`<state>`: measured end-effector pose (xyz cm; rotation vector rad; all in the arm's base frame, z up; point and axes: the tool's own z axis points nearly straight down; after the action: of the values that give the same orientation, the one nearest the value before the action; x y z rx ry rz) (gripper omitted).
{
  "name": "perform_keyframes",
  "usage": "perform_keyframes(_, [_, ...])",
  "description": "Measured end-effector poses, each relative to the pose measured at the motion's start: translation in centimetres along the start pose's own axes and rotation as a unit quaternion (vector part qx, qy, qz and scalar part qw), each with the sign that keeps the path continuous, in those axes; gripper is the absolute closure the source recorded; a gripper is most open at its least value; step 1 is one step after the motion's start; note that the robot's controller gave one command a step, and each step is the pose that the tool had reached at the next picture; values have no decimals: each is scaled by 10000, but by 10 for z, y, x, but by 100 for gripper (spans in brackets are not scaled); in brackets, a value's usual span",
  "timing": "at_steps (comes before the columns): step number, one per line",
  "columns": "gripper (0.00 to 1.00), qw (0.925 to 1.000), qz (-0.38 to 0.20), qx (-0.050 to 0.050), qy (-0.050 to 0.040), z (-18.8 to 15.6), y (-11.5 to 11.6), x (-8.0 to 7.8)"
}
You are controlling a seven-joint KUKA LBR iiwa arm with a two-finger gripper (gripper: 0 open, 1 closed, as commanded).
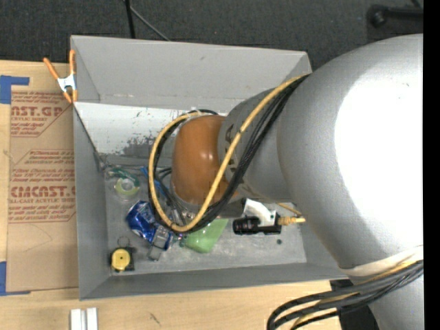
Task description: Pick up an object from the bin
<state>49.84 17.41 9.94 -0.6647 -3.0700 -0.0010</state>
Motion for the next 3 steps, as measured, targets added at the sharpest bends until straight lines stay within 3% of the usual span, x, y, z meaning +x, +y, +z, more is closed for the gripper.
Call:
perform_keyframes(1, [0, 9967, 809, 4, 2, 30, 0, -7])
perform_keyframes(2, [0, 9967, 807, 1, 5, 31, 0, -7])
perform_keyframes(3, [100, 9967, 813, -33, -30, 26, 2, -10])
